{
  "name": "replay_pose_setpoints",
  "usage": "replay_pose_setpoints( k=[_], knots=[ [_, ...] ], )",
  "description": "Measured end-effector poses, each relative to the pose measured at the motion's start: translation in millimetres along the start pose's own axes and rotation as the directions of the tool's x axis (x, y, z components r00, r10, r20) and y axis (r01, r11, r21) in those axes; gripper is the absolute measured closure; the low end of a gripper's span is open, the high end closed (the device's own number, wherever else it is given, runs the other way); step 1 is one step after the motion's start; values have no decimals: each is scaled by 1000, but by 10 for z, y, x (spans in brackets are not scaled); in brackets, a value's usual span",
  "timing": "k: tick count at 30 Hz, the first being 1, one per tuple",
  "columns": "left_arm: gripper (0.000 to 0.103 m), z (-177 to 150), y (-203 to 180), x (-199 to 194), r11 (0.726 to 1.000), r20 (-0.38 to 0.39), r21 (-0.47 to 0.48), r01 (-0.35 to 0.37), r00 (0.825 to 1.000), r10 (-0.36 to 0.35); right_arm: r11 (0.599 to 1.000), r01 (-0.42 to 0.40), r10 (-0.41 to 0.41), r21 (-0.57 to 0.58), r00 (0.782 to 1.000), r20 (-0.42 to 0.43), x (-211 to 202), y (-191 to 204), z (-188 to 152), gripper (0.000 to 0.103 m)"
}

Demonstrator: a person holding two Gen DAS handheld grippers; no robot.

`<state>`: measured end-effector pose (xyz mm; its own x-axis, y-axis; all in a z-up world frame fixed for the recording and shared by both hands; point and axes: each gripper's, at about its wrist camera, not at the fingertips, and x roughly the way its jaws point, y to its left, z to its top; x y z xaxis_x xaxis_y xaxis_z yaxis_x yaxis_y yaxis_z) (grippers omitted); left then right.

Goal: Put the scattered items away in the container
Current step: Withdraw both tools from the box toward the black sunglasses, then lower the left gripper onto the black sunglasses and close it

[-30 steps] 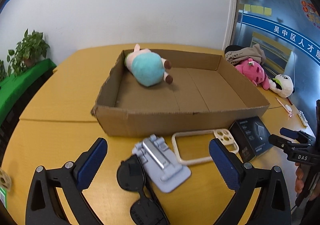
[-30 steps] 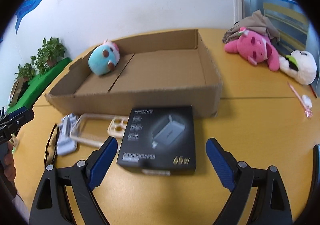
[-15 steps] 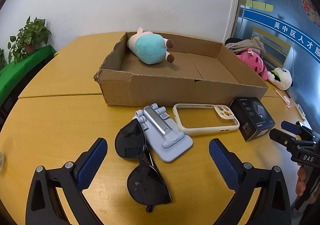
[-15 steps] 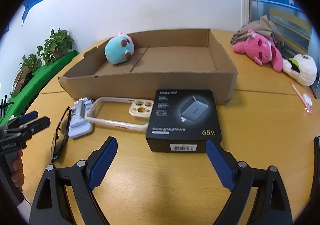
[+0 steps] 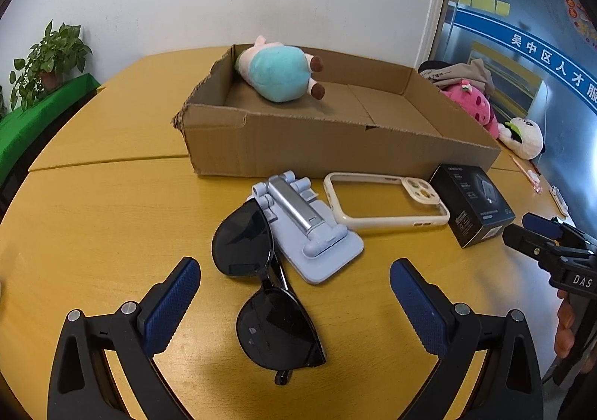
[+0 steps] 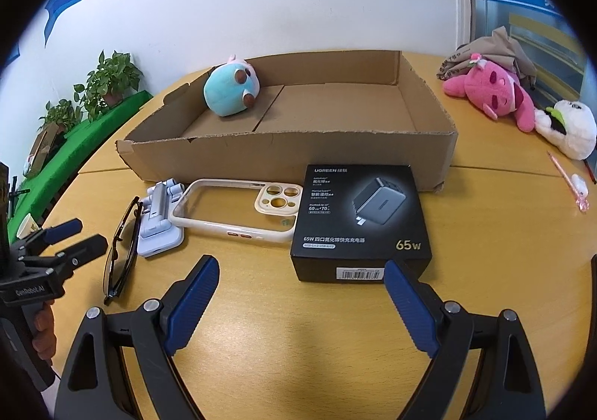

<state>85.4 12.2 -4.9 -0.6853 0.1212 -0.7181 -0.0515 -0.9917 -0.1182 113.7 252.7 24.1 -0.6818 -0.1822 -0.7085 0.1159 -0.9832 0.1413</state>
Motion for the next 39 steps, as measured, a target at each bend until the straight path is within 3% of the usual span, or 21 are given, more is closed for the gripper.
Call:
replay_pose_setpoints(
  k=[12,20,25,26,33,39],
  knots=[
    [1,-104,224,313,995,-134,-63,75,987,-83,998,-60,60,11,998,-29,117,97,-44,12],
    [12,-218,130,404,999,-190,11,50,981,-47,998,-69,69,12,998,-1,45,178,-54,12],
    [35,-275,44,372,994,-192,109,16,981,5,996,-91,91,1,996,-10,53,256,-28,12],
    [35,-293,28,360,991,-195,129,20,981,6,995,-100,100,-3,995,-14,56,282,-30,12],
    [38,-435,-38,202,981,-202,170,97,977,-62,990,-137,136,-33,989,-50,121,469,-79,12],
    [39,-594,-79,39,959,-206,193,207,964,-166,973,-231,229,-8,966,-123,260,643,-160,12]
  ],
)
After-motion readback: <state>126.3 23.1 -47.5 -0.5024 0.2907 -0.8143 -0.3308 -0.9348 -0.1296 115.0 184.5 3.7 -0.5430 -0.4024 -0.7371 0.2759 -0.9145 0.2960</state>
